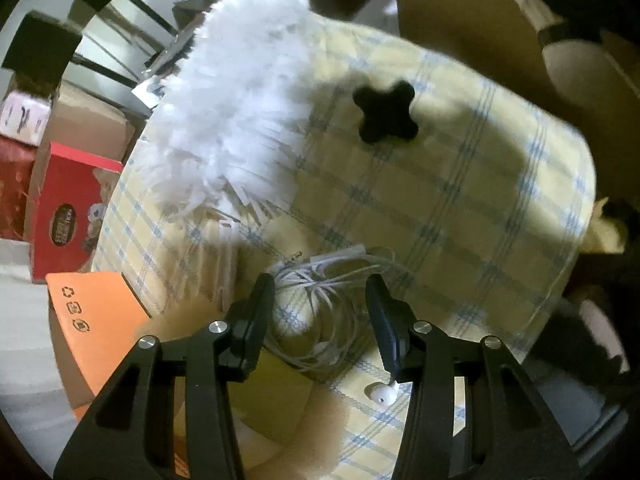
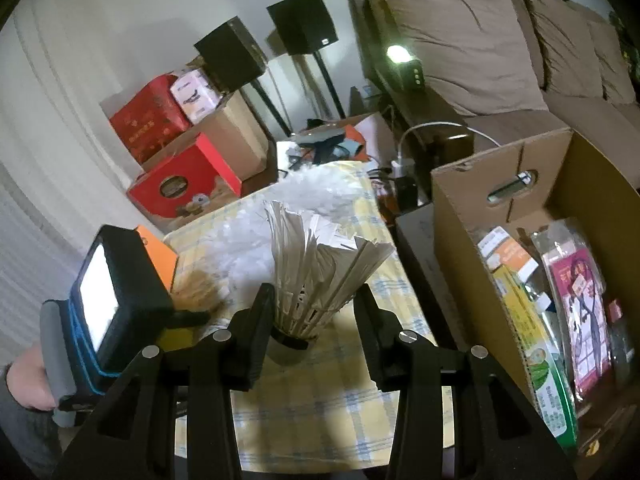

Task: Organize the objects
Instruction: 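Close the left tool on the white earphones while the right tool holds the tube, then carry the shuttlecock tube and earphones over the orange box with both tools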

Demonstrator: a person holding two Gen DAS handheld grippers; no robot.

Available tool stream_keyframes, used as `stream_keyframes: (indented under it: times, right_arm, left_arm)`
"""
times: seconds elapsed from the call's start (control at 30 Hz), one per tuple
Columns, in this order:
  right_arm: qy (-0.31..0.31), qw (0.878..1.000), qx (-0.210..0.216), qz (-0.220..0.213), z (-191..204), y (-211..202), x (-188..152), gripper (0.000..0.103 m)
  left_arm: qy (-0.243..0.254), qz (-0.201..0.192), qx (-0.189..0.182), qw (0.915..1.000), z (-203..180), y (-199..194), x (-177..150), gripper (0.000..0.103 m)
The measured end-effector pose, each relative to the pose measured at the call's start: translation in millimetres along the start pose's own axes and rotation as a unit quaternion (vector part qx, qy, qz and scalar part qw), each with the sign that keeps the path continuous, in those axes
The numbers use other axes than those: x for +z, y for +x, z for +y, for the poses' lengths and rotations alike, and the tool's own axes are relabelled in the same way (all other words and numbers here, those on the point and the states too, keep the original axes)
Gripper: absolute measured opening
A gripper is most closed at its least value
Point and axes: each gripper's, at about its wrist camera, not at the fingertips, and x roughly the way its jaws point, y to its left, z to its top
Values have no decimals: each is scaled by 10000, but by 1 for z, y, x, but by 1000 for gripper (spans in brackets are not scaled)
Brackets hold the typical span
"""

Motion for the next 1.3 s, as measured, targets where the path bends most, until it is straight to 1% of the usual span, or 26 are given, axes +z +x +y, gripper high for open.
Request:
stream_keyframes:
  times: [0.07,0.17,0.27,0.33,0.37,0.43,0.47,0.5,0.53,0.63,0.73,0.83,0.9,1.0,1.07,1.1,1.17,1.3]
  right_arm:
    - [12,10000,-51,18,-3,1,-2,41]
    - [29,10000,-58,56,-7,2,-5,41]
    - [38,10000,-62,61,-9,2,-6,41]
    - [57,10000,-50,62,-9,2,-6,41]
    - [55,10000,-38,64,-9,3,-6,41]
    - [35,10000,-27,70,-7,4,-6,41]
    - [11,10000,-19,78,-6,5,-6,41]
    - [-5,10000,-11,82,-4,5,-6,41]
    - [-20,10000,0,84,-3,6,-6,41]
    - [-67,9999,44,89,1,7,-6,41]
    - [-86,9999,72,80,4,7,-6,41]
    - [-112,9999,84,58,5,6,-6,41]
    - [-128,9999,85,54,6,6,-6,41]
    - [-170,9998,110,36,9,5,-5,41]
    - [-232,9997,121,17,12,4,-4,41]
    - [-265,9996,124,7,14,3,-3,41]
    - [-349,9993,142,-30,20,0,0,41]
    - [-508,9984,198,-152,35,-10,7,41]
  left_arm:
    - [53,92,61,9999,-2,4,0,45]
    - [54,177,-54,9998,-1,7,0,45]
    - [-15,219,-216,9995,1,12,-2,37]
    - [-73,232,-377,9990,3,12,-3,29]
    - [-82,231,-432,9988,3,12,-3,27]
    - [-109,219,-513,9984,3,12,-5,19]
    - [-133,199,-588,9980,3,12,-6,16]
    - [-150,184,-661,9975,3,12,-6,10]
    - [-168,156,-723,9971,3,12,-7,9]
    - [-328,-32,-838,9959,7,11,-10,8]
    - [-626,-348,-993,9925,17,4,-14,6]
    - [-993,-834,-1156,9848,30,-14,-20,5]
    - [-1271,-1211,-1323,9755,41,-32,-25,5]
    - [-1530,-1658,-1436,9636,59,-56,-29,5]
    - [-1668,-1896,-1495,9560,67,-72,-37,5]
    - [-1715,-1982,-1502,9533,77,-75,-39,5]
    - [-1801,-2126,-1524,9482,83,-93,-40,5]
    - [-2109,-2555,-1556,9306,109,-120,-48,5]
